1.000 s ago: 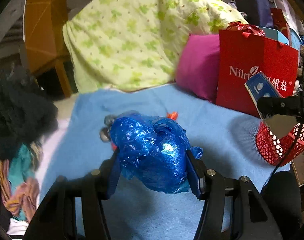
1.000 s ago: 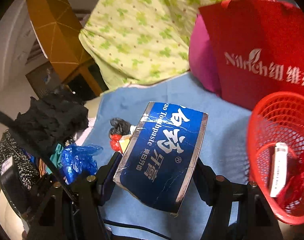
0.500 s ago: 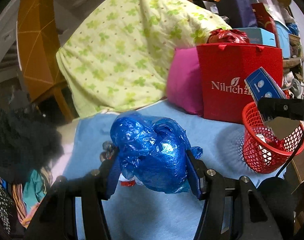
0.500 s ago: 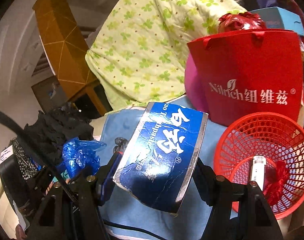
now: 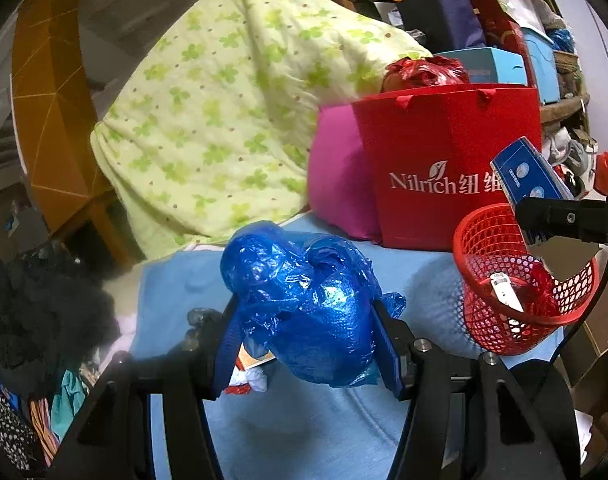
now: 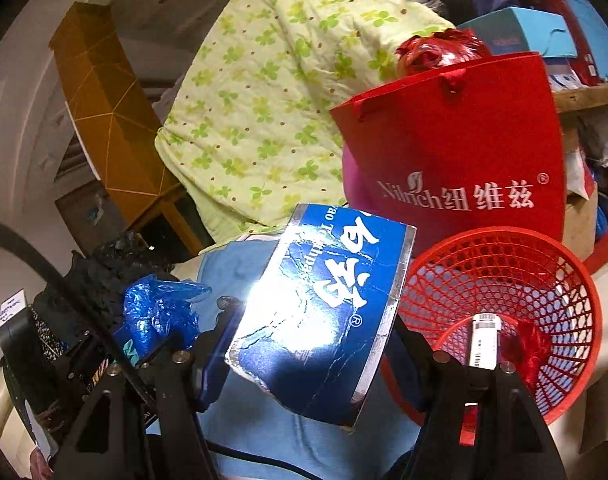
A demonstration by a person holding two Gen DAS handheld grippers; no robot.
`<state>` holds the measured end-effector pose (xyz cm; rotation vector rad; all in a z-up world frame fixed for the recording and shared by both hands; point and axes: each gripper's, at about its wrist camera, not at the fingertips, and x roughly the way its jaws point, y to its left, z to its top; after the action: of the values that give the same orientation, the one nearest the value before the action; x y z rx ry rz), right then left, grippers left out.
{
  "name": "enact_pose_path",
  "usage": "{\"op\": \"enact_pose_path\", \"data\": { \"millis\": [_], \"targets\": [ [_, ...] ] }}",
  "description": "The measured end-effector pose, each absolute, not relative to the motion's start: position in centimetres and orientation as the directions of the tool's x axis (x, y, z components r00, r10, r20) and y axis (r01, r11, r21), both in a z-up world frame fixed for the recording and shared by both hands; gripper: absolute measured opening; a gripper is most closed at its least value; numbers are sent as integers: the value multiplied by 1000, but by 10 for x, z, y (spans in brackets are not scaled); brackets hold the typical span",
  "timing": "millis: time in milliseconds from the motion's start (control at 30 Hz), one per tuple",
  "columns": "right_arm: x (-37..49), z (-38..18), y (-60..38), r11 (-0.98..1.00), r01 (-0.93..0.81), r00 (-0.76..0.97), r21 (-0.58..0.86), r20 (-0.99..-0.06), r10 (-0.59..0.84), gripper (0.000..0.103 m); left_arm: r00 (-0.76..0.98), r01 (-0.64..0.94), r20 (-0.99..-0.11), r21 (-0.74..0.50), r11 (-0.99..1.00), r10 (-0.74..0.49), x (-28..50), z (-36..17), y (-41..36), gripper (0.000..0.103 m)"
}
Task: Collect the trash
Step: 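Drop the blue bag into the red basket with the left gripper while the right drops the toothpaste box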
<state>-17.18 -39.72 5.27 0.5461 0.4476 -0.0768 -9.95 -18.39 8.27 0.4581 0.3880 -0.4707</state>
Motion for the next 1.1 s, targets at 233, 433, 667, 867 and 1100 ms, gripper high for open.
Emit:
{"op": "enact_pose_path", "data": {
  "millis": [233, 433, 667, 867, 1100],
  "targets": [
    [-187, 46, -423, 826, 232, 905, 514, -426, 10, 72, 791, 566, -470, 316, 762, -392, -102, 83, -209, 60],
    [-206, 36, -453, 791, 299, 902, 534, -429, -51, 73, 695, 680, -513, 242, 692, -504, -101, 83, -244, 60],
    [-228, 9, -493, 716, 382, 884, 585, -457, -98, 74, 553, 798, -573, 156, 582, -605, -103, 74, -303, 62],
    [-244, -9, -519, 639, 419, 875, 645, -474, -96, 76, 496, 835, -606, 137, 533, -622, -110, 60, -341, 65],
    [-251, -11, -528, 588, 401, 892, 703, -445, -76, 81, 480, 836, -622, 111, 537, -619, -107, 52, -340, 69]
  ]
}}
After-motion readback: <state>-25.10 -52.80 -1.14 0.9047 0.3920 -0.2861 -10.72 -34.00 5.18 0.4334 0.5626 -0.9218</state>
